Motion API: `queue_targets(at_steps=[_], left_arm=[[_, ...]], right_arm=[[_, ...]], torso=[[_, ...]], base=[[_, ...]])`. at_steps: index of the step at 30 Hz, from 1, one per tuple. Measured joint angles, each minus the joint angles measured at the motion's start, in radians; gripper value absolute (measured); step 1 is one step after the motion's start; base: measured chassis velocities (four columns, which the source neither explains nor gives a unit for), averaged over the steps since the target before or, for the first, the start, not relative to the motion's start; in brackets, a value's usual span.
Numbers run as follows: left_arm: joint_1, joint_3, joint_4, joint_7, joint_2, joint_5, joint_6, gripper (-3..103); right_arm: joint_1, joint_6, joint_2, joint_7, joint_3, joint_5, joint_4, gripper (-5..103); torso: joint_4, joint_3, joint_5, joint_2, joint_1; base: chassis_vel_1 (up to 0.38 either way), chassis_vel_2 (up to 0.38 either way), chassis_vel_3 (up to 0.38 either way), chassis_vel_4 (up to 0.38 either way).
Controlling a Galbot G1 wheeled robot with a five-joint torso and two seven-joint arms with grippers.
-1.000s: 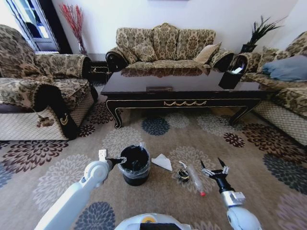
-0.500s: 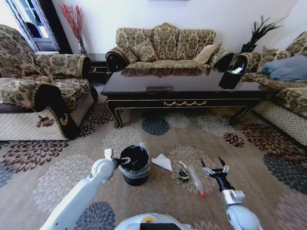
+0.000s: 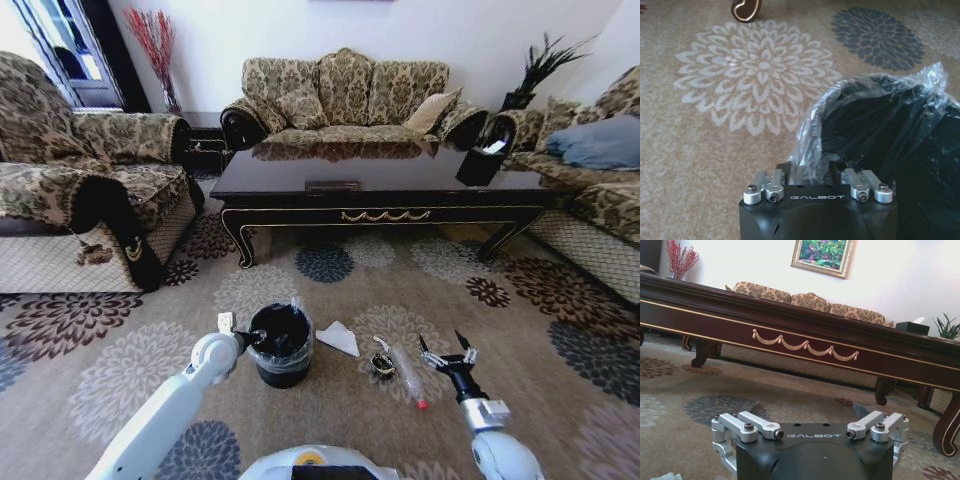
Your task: Move to the front of the table and pick up the trash from the floor, then place it into the trash bin.
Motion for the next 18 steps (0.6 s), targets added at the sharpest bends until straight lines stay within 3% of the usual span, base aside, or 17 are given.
queue_targets(at_steps=[1, 4, 6, 9, 11, 13, 18], left_arm=[[0.0, 0.0, 0.0, 0.0, 0.0, 0.0, 0.0, 44], [0.006, -0.009, -0.001, 0.001, 0.002, 0.009, 0.0, 28], [0.007, -0.01, -0.001, 0.002, 0.001, 0.012, 0.0, 28], [0.009, -0.014, 0.003, 0.002, -0.005, 0.02, -0.001, 12], [0.011, -0.015, 0.003, 0.002, -0.006, 0.021, -0.001, 12], [0.013, -0.016, 0.002, 0.002, -0.006, 0.021, 0.0, 5], [0.02, -0.028, 0.004, -0.001, -0.01, 0.03, 0.0, 5]], right_arm=[[0.0, 0.0, 0.0, 0.0, 0.0, 0.0, 0.0, 100], [0.003, 0.0, 0.0, 0.001, -0.005, 0.0, -0.003, 100], [0.005, 0.0, 0.0, 0.001, -0.006, 0.0, -0.004, 100], [0.011, 0.0, 0.005, 0.006, -0.014, -0.004, -0.007, 100], [0.011, 0.0, 0.006, 0.007, -0.015, -0.005, -0.008, 100], [0.01, 0.0, 0.006, 0.008, -0.015, -0.006, -0.011, 100], [0.001, 0.003, 0.004, 0.008, -0.006, -0.007, -0.019, 100]], torso=[[0.0, 0.0, 0.0, 0.0, 0.0], [0.0001, 0.0, 0.0002, 0.0, 0.0], [0.0001, 0.0, 0.0001, 0.0, 0.0], [0.0002, 0.0, 0.0004, 0.0, 0.0], [0.0003, 0.0, 0.0005, 0.0, 0.0], [0.0005, 0.0, 0.0007, 0.0, 0.0], [0.0002, 0.0, 0.0004, 0.0, 0.0]], base=[[0.0, 0.0, 0.0, 0.0], [0.0, 0.0, 0.0, 0.0], [0.0, 0.0, 0.0, 0.0], [0.0, 0.0, 0.0, 0.0], [0.0, 0.0, 0.0, 0.0], [0.0, 0.0, 0.0, 0.0], [0.0, 0.0, 0.0, 0.0]])
